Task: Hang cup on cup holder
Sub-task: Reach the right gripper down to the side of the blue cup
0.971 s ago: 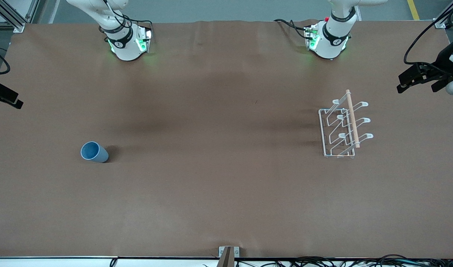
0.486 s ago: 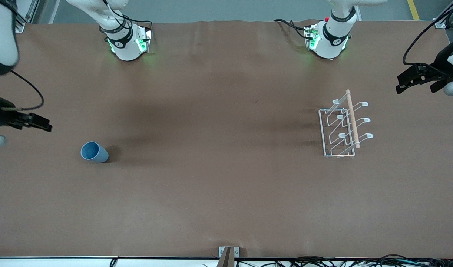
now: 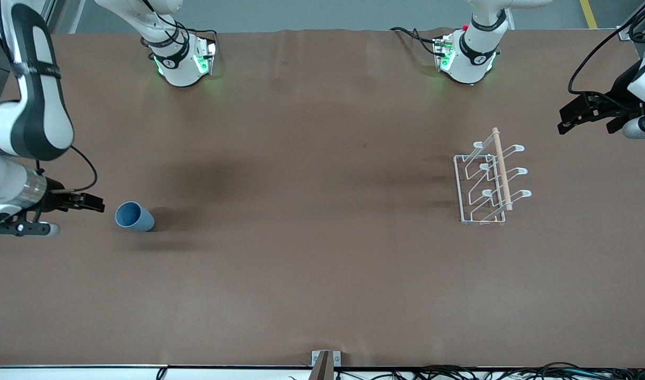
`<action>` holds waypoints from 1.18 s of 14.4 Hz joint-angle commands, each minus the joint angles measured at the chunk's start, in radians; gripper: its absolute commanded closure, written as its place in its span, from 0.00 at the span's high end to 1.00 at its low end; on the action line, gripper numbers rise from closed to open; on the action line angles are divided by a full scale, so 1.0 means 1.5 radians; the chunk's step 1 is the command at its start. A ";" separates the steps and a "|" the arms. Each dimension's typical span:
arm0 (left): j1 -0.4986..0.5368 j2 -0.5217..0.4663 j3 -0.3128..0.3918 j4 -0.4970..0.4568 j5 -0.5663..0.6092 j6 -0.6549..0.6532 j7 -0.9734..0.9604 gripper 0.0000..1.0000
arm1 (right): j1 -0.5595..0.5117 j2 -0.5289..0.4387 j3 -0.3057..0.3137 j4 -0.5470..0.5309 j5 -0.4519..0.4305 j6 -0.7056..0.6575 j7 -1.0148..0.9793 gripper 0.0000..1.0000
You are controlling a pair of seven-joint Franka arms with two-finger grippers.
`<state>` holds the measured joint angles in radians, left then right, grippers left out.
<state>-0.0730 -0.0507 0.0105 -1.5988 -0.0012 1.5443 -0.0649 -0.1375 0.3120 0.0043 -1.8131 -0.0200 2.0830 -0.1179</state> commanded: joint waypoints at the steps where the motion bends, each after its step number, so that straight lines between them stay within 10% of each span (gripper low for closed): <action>1: -0.001 0.003 -0.001 0.003 -0.001 0.001 -0.007 1.00 | -0.009 0.002 0.005 -0.095 -0.001 0.118 -0.033 1.00; 11: -0.002 0.003 -0.013 0.000 0.002 0.005 -0.007 1.00 | -0.012 0.076 0.005 -0.128 -0.002 0.214 -0.066 0.91; 17: -0.002 0.002 -0.015 0.001 0.002 0.003 -0.007 1.00 | -0.013 0.078 0.007 -0.126 -0.001 0.206 -0.063 0.01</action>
<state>-0.0761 -0.0448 -0.0097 -1.5990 -0.0012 1.5475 -0.0654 -0.1423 0.4350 0.0040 -1.9985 -0.0200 2.3903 -0.2031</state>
